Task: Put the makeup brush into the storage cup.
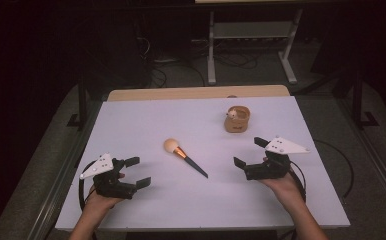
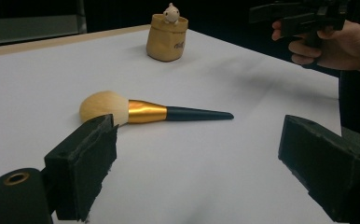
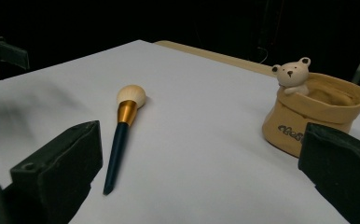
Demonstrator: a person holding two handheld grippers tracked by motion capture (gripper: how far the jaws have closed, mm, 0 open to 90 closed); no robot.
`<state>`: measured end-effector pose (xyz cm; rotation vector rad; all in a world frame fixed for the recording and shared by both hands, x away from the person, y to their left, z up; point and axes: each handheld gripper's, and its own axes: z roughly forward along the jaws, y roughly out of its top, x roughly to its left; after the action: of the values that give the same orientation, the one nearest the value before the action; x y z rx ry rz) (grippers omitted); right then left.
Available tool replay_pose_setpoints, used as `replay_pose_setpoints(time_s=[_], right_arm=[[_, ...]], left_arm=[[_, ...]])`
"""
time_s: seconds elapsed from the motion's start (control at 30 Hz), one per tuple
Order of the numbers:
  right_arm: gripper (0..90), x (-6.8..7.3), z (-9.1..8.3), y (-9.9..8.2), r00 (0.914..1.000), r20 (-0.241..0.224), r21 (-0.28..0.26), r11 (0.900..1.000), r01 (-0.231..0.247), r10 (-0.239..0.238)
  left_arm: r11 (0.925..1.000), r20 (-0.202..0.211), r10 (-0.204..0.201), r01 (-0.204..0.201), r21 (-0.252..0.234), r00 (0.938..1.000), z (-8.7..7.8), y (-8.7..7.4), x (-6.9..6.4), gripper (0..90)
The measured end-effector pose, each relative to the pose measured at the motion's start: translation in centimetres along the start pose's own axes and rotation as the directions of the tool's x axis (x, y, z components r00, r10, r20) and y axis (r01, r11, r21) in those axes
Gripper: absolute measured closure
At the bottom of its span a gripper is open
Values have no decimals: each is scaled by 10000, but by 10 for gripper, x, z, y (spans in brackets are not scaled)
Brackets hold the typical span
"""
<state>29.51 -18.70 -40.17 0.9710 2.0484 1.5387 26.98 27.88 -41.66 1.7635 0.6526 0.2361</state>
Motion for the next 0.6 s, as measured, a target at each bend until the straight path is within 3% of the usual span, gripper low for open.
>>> replay_pose_setpoints(time_s=[0.6], right_arm=[[0, 1, 13, 8, 9997, -209, 8, 10000, -93, 93]], left_arm=[[10000, 63, -29, 29, 8, 10000, 0, 0, 0, 107]])
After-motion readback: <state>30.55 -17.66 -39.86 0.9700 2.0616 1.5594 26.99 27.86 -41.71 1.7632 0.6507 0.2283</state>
